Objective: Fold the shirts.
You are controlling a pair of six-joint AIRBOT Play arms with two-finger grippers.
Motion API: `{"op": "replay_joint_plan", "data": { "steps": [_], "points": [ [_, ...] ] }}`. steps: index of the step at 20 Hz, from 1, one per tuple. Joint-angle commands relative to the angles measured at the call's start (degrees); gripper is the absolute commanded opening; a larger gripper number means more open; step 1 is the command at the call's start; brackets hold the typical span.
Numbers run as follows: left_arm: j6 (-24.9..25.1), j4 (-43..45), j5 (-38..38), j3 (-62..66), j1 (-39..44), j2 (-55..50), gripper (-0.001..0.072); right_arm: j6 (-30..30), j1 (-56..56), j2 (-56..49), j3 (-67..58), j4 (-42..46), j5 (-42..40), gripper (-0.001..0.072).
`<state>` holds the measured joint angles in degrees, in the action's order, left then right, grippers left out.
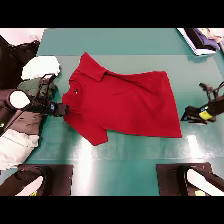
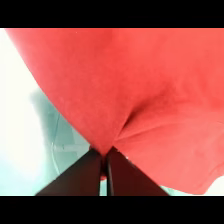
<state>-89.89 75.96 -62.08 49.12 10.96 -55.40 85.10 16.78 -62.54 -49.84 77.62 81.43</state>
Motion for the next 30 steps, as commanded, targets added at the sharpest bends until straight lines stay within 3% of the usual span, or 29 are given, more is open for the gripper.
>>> {"op": "replay_joint_plan", "data": {
  "steps": [1,14,15,16,17,19,24,30],
  "points": [
    [0.3,0.1,-0.5,0.3,-0.3,0.0,0.0024,-0.8,0.8,0.5,7.3,0.1,-3.8,0.0439],
    [0.3,-0.1,-0.5,0.3,-0.3,0.0,0.0024,-0.7,0.8,0.5,14.3,-0.1,-8.2,0.0428],
    [0.3,-0.1,-0.5,0.3,-0.3,0.0,0.0024,-0.7,0.7,0.5,14.3,-0.1,-8.0,0.0353],
    [0.3,-0.1,-0.5,0.3,-0.3,0.0,0.0024,-0.8,0.7,0.5,14.3,-0.1,-7.7,0.0185],
    [0.3,-0.1,-0.5,0.3,-0.3,0.0,0.0024,-0.8,0.7,0.5,14.3,-0.1,-7.7,0.0104],
    [0.3,-0.1,-0.5,0.3,-0.3,0.0,0.0024,-0.8,0.7,0.5,14.3,-0.1,-7.6,0.0029],
    [0.3,-0.7,-2.6,4.4,-0.3,0.2,0.0023,-0.8,0.7,6.4,10.9,-4.5,-6.5,0.0016],
    [1.3,-1.8,-7.5,29.3,0.0,0.2,0.0023,-0.8,0.7,21.6,-4.9,-19.8,-11.9,0.0014]
  ]
}}
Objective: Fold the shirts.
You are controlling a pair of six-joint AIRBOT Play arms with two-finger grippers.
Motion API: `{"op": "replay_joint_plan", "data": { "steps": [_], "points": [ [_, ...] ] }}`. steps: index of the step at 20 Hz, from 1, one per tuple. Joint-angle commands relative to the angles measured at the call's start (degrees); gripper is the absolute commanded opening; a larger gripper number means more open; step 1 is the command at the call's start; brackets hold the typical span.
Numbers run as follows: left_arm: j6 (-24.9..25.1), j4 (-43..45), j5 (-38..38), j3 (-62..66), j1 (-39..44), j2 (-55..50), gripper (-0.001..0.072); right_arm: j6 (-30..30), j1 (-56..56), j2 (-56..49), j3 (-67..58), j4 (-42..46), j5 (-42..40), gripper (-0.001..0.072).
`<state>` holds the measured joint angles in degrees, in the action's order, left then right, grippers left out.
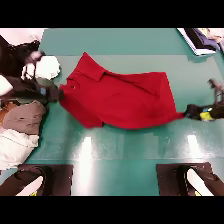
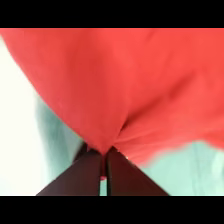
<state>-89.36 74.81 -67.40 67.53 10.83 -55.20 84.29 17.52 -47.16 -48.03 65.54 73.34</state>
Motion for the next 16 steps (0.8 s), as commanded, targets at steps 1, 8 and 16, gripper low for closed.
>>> {"op": "replay_joint_plan", "data": {
  "steps": [1,8,16],
  "points": [
    [1.2,-0.6,-2.6,15.7,0.1,0.0,0.0022,0.0,0.0,8.2,-9.3,-8.3,-5.9,0.0012],
    [1.3,-0.3,-5.9,44.9,0.1,0.0,0.0022,0.0,0.0,15.5,-26.5,-8.5,-14.3,0.0012],
    [1.2,-8.5,-6.6,54.3,0.1,5.7,0.0023,-1.2,0.1,15.3,-42.5,-6.6,-11.6,0.0012]
  ]
}}
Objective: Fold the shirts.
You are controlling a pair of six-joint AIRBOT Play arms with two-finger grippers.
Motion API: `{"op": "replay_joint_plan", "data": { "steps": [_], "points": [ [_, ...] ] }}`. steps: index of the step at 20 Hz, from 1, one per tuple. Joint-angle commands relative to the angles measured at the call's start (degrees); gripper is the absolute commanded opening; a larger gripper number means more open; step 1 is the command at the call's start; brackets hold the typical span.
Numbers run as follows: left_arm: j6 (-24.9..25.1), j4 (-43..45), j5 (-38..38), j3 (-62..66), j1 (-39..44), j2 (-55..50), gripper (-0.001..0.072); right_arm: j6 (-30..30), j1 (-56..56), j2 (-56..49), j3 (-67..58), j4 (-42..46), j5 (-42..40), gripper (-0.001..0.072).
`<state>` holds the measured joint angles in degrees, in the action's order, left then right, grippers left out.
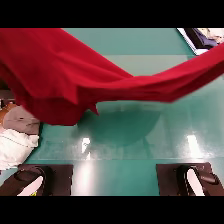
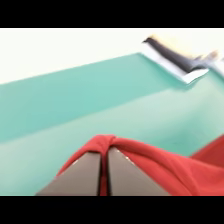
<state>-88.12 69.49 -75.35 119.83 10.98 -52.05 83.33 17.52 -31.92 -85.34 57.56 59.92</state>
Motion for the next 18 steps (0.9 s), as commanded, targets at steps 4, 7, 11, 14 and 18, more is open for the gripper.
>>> {"op": "replay_joint_plan", "data": {
  "steps": [4,7,11,14,18],
  "points": [
    [-0.2,-9.8,2.7,2.9,0.0,5.3,0.0023,0.4,0.2,-2.3,-12.8,5.6,10.2,0.0012],
    [-0.2,-15.4,3.8,3.9,0.0,5.3,0.0023,4.4,0.2,-7.4,-20.7,11.9,20.7,0.0012],
    [-0.2,-13.6,1.7,2.1,0.0,5.3,0.0022,8.8,0.2,-16.6,-30.9,19.9,35.7,0.0012],
    [-1.7,-5.9,-7.1,-8.3,0.0,4.7,0.0022,11.9,0.2,-24.5,-35.1,20.5,43.4,0.0012],
    [0.9,2.8,-7.2,-23.2,0.0,0.0,0.0022,13.3,0.2,-31.8,-27.0,20.0,45.1,0.0011]
  ]
}}
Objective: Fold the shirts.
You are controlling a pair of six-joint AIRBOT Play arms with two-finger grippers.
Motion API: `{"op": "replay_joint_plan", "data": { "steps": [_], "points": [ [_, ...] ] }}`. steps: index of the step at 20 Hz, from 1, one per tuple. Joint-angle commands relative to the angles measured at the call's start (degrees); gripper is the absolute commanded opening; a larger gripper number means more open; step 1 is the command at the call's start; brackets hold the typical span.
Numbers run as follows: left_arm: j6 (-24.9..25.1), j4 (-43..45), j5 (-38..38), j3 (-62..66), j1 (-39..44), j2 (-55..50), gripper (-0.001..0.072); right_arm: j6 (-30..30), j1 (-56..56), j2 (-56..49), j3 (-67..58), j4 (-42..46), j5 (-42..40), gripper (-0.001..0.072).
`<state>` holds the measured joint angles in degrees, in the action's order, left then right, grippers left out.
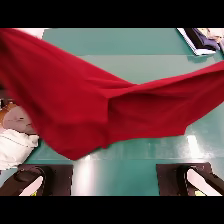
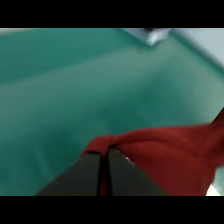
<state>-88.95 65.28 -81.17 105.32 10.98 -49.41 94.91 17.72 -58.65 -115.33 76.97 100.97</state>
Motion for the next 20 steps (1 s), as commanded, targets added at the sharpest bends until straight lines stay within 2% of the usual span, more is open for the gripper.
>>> {"op": "replay_joint_plan", "data": {
  "steps": [1,3,8,14,17,20],
  "points": [
    [2.6,9.2,0.5,-10.7,0.0,-4.9,0.0023,1.6,-0.1,-7.0,5.4,0.7,3.9,0.0011],
    [5.0,10.4,5.2,-12.1,-0.1,-10.1,0.0023,-0.3,-0.1,-10.1,9.8,0.7,1.1,0.0011],
    [7.0,12.2,19.4,-12.1,-0.1,-22.3,0.0023,-3.4,-3.9,-13.9,21.3,0.8,-17.6,0.0011],
    [7.1,21.7,27.8,-12.1,-0.1,-33.1,0.0023,-4.0,-9.1,-18.1,31.8,1.1,-42.2,0.0011],
    [9.2,22.4,31.9,-12.1,-0.1,-36.1,0.0023,-3.9,-9.5,-20.6,33.9,1.1,-49.0,0.0011],
    [11.4,23.2,32.7,-12.1,-0.1,-37.9,0.0023,-4.0,-9.5,-22.9,33.9,1.2,-48.8,0.0012]
  ]
}}
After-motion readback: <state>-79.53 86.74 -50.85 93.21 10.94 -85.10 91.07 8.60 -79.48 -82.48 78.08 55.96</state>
